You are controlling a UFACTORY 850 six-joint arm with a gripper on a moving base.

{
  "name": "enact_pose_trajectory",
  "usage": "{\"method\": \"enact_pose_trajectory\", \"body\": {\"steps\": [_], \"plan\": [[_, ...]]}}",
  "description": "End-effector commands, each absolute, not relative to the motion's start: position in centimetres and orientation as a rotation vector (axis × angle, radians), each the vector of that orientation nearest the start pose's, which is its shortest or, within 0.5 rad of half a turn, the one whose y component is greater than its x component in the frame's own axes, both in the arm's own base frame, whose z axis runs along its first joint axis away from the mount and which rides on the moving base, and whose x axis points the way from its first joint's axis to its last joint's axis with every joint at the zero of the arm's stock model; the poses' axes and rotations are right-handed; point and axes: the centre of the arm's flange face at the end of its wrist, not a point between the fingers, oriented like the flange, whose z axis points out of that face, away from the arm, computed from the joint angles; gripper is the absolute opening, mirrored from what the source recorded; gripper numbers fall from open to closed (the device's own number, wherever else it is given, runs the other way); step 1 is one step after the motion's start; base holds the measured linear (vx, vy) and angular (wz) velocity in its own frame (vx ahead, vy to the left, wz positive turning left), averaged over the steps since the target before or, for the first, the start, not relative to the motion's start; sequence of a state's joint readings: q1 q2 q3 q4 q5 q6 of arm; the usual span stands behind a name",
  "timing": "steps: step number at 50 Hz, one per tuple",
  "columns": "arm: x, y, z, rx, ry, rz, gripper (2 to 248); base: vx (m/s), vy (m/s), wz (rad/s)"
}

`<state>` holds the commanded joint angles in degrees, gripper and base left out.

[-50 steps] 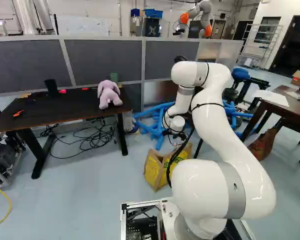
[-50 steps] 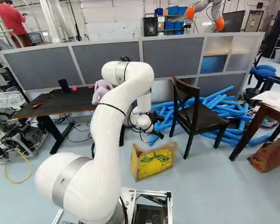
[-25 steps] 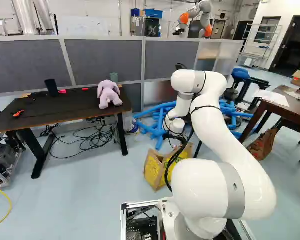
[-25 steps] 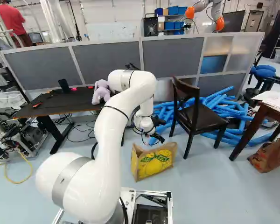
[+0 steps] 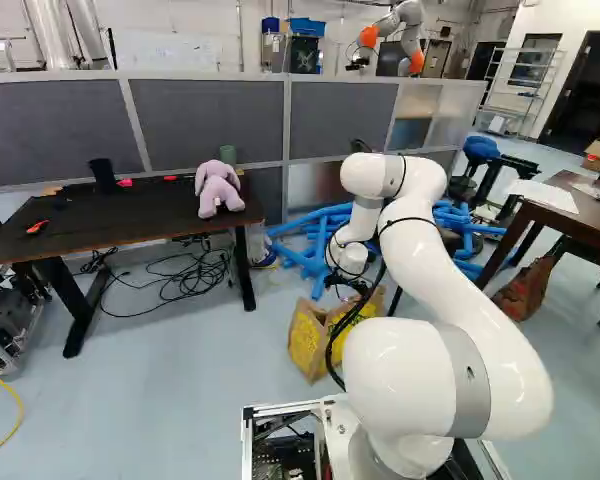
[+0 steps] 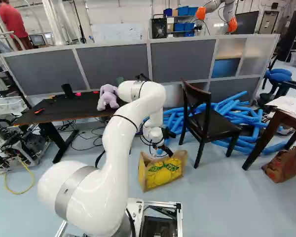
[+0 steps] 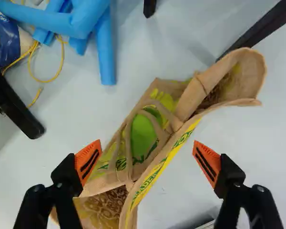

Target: Pick up the bag on the ground and place it on the table

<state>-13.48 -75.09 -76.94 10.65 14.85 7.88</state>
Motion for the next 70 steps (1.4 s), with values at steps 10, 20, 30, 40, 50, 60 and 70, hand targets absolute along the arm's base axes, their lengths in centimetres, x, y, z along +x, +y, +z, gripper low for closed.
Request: {"method": "enact_pose_trajectory", "body": {"steps": [10,20,30,40,50,60,70], "plan": [[55.0,-13.6,-5.8,-2.960,1.020,-0.438,247,0.000,0.000,0.000],[54.9,-13.6,-7.3,-2.894,1.171,-0.400,247,0.000,0.000,0.000],[54.7,-13.5,-8.9,-2.822,1.318,-0.351,247,0.000,0.000,0.000],[54.5,-13.4,-10.5,-2.746,1.463,-0.299,247,0.000,0.000,0.000],[54.3,-13.3,-12.0,-2.664,1.604,-0.247,247,0.000,0.000,0.000],[54.0,-13.2,-13.6,-2.630,1.668,-0.198,247,0.000,0.000,0.000],[53.9,-13.1,-15.1,-2.628,1.676,-0.181,247,0.000,0.000,0.000]]}}
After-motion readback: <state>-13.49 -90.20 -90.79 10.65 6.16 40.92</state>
